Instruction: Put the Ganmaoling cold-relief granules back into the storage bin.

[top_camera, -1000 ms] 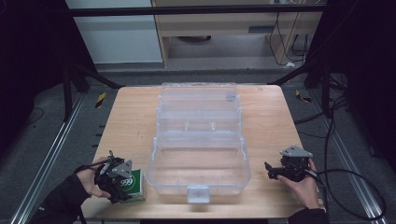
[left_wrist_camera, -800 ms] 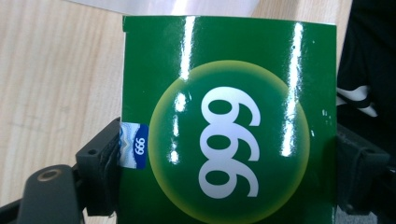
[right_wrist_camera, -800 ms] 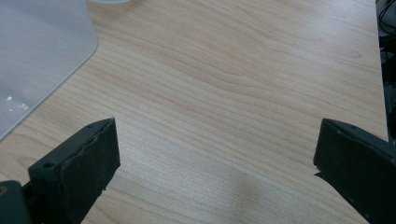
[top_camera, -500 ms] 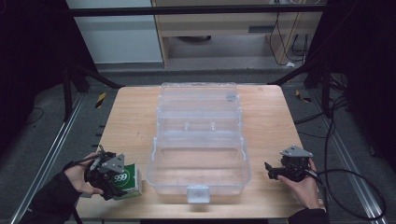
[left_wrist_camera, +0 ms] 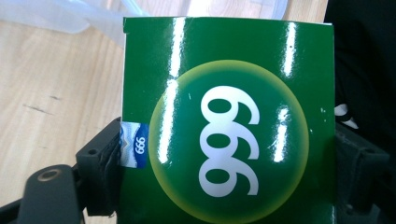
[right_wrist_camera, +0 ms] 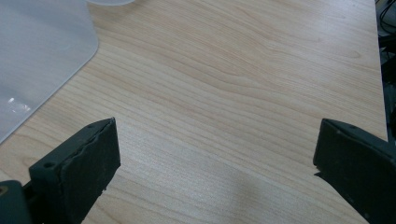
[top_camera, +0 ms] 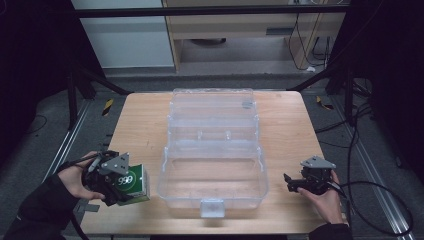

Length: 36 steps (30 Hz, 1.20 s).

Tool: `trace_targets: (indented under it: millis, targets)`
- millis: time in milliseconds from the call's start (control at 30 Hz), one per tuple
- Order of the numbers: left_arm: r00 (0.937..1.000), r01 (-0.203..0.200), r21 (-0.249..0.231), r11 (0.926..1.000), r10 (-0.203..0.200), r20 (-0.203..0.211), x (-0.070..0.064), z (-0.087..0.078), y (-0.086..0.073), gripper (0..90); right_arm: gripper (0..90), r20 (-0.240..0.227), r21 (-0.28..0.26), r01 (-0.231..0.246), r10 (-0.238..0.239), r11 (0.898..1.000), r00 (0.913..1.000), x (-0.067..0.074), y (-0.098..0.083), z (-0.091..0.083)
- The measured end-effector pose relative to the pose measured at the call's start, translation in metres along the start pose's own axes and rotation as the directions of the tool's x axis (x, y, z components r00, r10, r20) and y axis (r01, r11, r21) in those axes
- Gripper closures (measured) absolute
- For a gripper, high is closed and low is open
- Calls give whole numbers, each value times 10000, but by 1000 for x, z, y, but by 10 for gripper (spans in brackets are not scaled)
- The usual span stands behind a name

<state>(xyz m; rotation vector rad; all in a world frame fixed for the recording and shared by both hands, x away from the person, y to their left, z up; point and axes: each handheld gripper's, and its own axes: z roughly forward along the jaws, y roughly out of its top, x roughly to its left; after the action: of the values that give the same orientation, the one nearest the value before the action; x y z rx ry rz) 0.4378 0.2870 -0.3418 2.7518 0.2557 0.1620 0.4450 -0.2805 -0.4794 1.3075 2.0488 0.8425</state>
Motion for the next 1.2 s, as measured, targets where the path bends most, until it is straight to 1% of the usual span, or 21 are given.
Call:
trace_targets:
  millis: [33,100,133,167,233,267,300,367,433,500,533,600,633,667,733,767,900,1033,1133,1167,1200]
  targets:
    - [9999,-56,14,10000,56,-98,1,-6,4,149,10,-5,-13,-16,16,10000,10000,0,0,0]
    - [9999,-76,-12,10000,76,-135,1,-9,7,150,10,-6,-20,-21,21,10000,10000,0,0,0]
    - [9998,-99,-122,9999,96,-192,2,-14,12,150,10,-7,-15,-13,13,10000,10000,0,0,0]
    - [9998,-99,-122,9999,96,-192,2,-14,12,150,10,-7,-15,-13,13,10000,10000,0,0,0]
    - [9997,-132,-170,9998,128,-224,3,-16,17,150,10,-13,-19,-15,15,10000,10000,0,0,0]
    - [9996,-202,-128,9997,199,-220,4,-17,22,149,10,-25,-25,-29,29,10000,10000,0,0,0]
    - [9996,-202,-128,9997,199,-220,4,-17,22,150,10,-29,-25,-6,6,10000,10000,0,0,0]
    - [9994,-283,-150,9995,280,-195,5,-17,31,149,10,-36,-22,-25,24,10000,10000,0,0,0]
    - [9993,-315,-115,9994,313,-191,6,-17,33,150,10,-19,-29,-17,17,10000,10000,0,0,0]
    - [9990,-404,-158,9991,401,-208,7,-18,42,150,10,-19,-43,-30,30,10000,10000,-1,0,0]
    - [9990,-404,-158,9991,401,-208,7,-18,42,150,10,-19,-43,-30,30,10000,10000,-1,0,0]
    - [9986,-488,-184,9986,484,-225,8,-18,49,150,10,-25,-38,-42,41,10000,10000,-1,0,0]
    - [9984,-535,-288,9982,529,-197,8,-18,56,150,10,-29,-55,-50,49,10000,10000,-1,0,0]
    - [9984,-535,-288,9982,529,-197,8,-18,56,150,10,-29,-55,-50,49,10000,10000,-1,0,0]
    - [9980,-612,-327,9976,606,-189,8,-18,63,150,10,-27,-56,-43,43,10000,10000,-2,-1,0]
    - [9967,-785,-297,9965,779,-214,9,-17,67,150,10,-43,-69,-101,101,9999,9999,-2,0,0]
    - [9951,-980,-408,9944,973,-178,9,-13,79,150,10,-46,-74,-113,113,9999,9999,-2,-1,-1]
    - [9935,-1135,-468,9924,1131,-110,10,-5,90,150,10,-57,-102,-137,137,9999,9999,-2,-1,-1]
    - [9918,-1277,-422,9909,1277,-40,10,0,96,150,10,-62,-116,-152,151,9998,9999,-2,-1,-1]
    - [9946,-1015,-290,9944,1021,205,8,1,97,150,10,-60,-110,-124,123,9999,9999,-2,-1,-1]
    - [9946,-1008,-316,9944,1015,214,8,3,98,150,10,-55,-68,-96,95,9999,9999,-3,-1,-1]
